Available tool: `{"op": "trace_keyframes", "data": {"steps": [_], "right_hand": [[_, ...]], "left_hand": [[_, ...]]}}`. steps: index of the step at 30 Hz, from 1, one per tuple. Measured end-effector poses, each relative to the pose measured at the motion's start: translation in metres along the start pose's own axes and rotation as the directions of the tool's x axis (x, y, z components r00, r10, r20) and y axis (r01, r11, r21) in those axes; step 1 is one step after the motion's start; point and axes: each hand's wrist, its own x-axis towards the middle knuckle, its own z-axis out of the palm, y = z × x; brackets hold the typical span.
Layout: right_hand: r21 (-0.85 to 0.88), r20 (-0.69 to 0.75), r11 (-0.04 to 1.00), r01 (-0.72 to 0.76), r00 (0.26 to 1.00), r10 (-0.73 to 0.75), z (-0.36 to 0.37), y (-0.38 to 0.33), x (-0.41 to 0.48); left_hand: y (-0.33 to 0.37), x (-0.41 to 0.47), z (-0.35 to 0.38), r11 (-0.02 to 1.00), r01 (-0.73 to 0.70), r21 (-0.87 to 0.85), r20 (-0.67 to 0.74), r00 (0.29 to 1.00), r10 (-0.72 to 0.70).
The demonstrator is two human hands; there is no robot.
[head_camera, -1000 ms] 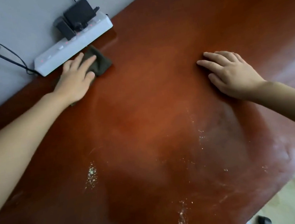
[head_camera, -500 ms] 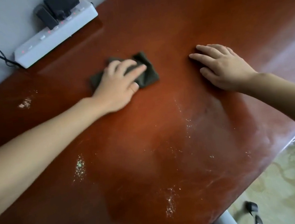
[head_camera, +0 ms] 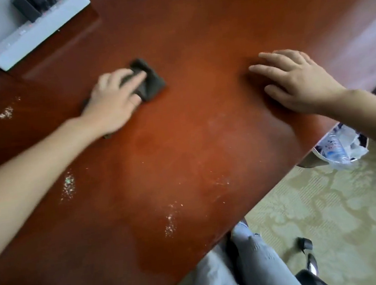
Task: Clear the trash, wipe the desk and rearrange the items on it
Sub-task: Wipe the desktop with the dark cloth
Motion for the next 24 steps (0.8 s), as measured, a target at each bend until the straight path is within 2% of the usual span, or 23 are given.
{"op": "trace_keyframes", "data": {"steps": [2,4,6,8,11,13,15,17,19,22,24], "right_hand": [[0.017,0.003,1.0,-0.017,1.0,0.017,-0.009,0.012,-0.009],[0.026,0.063,0.999,-0.025,0.998,0.024,-0.014,0.021,-0.016],[0.005,0.17,1.0,-0.027,0.985,0.026,-0.014,0.027,-0.019],[-0.016,0.202,1.0,-0.004,0.979,0.007,-0.014,0.03,-0.02],[-0.027,0.19,1.0,0.013,0.982,-0.008,-0.013,0.032,-0.019],[-0.036,0.187,0.999,0.007,0.982,0.0,-0.011,0.033,-0.019],[-0.038,0.183,0.999,0.008,0.983,-0.001,-0.008,0.032,-0.019],[-0.047,0.167,0.999,0.015,0.986,-0.007,-0.007,0.034,-0.019],[-0.053,0.145,0.998,0.025,0.989,-0.017,-0.005,0.036,-0.021],[-0.043,0.128,0.999,0.015,0.992,-0.009,-0.003,0.033,-0.023],[-0.033,0.122,0.999,-0.006,0.992,0.01,0.0,0.03,-0.025]], "left_hand": [[-0.004,0.017,-0.006,0.979,0.194,-0.066,0.074,0.979,-0.189],[0.021,0.02,-0.005,0.983,0.176,-0.056,0.096,0.981,-0.171],[0.065,0.01,0.0,0.998,0.042,-0.047,0.102,0.994,-0.037],[0.115,-0.007,0.01,0.991,-0.133,-0.022,0.095,0.986,0.135],[0.19,-0.046,0.024,0.911,-0.409,-0.055,0.04,0.911,0.412],[0.224,-0.066,0.031,0.86,-0.504,-0.077,0.063,0.859,0.508],[0.229,-0.068,0.03,0.836,-0.543,-0.073,0.093,0.831,0.548],[0.203,-0.056,0.024,0.854,-0.518,-0.044,0.109,0.847,0.52],[0.156,-0.039,0.017,0.915,-0.404,0.011,0.085,0.912,0.402],[0.081,-0.017,0.006,0.995,-0.099,-0.005,0.069,0.993,0.099],[0.062,-0.011,0.002,0.995,0.084,-0.063,0.121,0.99,-0.075]]}}
